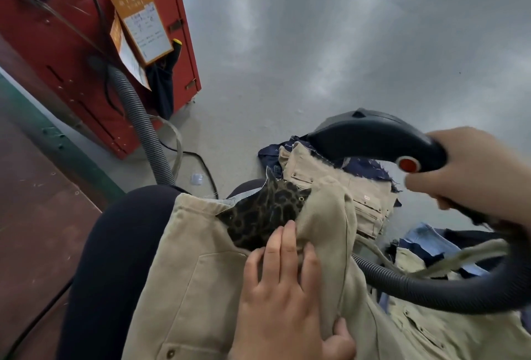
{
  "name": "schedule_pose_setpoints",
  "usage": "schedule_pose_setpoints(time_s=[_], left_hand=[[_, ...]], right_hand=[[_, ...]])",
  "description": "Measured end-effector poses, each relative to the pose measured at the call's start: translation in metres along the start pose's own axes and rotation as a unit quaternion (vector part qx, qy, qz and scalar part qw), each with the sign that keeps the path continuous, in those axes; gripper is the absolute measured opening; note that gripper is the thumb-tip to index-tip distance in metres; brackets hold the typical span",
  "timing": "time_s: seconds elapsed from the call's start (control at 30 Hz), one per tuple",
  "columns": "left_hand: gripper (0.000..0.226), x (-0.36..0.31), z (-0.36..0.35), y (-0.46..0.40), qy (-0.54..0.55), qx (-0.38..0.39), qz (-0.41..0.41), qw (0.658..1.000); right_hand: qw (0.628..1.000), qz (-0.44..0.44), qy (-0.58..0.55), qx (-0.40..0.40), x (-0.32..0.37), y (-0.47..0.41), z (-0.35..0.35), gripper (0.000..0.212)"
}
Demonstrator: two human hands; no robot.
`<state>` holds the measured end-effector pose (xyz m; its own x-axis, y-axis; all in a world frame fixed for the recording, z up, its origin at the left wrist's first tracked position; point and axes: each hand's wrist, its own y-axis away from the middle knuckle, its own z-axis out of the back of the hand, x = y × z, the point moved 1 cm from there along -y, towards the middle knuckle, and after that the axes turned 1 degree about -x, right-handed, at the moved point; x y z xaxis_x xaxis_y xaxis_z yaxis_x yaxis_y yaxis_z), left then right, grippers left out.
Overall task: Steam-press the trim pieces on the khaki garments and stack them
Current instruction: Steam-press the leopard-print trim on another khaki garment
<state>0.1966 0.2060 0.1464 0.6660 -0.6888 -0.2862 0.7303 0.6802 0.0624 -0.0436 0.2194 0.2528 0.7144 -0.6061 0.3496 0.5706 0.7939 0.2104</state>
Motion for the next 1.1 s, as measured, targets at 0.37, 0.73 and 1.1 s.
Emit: schedule_pose_setpoints(time_s=[0.37,0.73,1.1], left_hand=[[0.086,-0.001,0.003,-0.001,-0.011,0.004,0.001,1.0],[0.082,-0.002,0.004,0.005,0.016,-0.016,0.003,1.0],[0.081,-0.002,0.0,0.001,0.001,-0.015,-0.009,1.0]], right_hand=[[0.992,-0.008,0.004,0.129,0.006,0.015,-0.032,0.011],[0.997,0.007,-0.055,0.045,0.013,-0.015,-0.011,0.012],[0.992,0.048,0.114,0.038,0.048,-0.01,-0.057,0.02]])
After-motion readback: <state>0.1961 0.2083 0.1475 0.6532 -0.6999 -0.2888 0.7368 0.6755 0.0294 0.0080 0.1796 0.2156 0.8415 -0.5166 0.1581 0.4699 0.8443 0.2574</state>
